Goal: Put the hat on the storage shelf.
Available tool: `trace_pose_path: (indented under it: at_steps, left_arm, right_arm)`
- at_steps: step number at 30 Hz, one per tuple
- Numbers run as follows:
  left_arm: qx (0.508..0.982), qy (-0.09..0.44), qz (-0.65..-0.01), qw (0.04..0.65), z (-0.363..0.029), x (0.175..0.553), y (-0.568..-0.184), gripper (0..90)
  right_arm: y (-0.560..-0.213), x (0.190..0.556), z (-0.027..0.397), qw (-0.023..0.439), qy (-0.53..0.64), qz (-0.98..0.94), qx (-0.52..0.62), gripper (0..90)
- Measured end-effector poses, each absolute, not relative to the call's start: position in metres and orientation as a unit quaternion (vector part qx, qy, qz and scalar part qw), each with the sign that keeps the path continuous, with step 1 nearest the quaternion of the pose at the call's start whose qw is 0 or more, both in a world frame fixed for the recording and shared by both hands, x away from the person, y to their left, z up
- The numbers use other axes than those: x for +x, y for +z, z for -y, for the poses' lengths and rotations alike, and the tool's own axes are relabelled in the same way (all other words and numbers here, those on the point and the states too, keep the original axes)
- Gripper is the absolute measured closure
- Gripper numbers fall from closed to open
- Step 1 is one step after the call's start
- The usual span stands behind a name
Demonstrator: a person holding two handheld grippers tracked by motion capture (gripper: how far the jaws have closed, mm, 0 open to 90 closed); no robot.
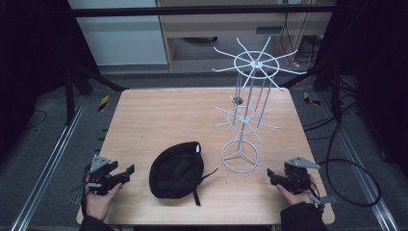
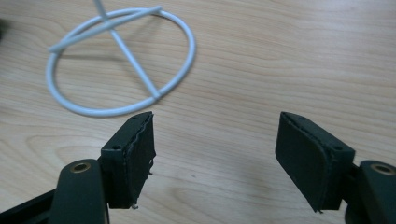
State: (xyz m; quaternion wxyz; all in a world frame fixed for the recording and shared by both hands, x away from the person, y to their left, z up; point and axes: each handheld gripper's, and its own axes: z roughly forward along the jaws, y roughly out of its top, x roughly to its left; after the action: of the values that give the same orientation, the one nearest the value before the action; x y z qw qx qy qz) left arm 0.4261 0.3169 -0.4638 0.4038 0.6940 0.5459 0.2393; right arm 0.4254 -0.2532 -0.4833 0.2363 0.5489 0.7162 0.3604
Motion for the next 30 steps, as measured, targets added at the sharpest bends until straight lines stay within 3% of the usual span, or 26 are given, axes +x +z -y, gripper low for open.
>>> trace_pose_path:
  at_steps: [11, 30]
  left_arm:
    - [0.703, 0.199, -0.533, 0.427, -0.296, 0.414, -0.460, 31.4]
    - [0.716, 0.193, -0.515, 0.429, -0.273, 0.415, -0.461, 35.6]
  right_arm:
    - [-0.468, 0.413, 0.218, 0.239, 0.402, -0.727, 0.504, 34.2]
    - [-0.454, 0.416, 0.164, 0.211, 0.442, -0.753, 0.440, 39.9]
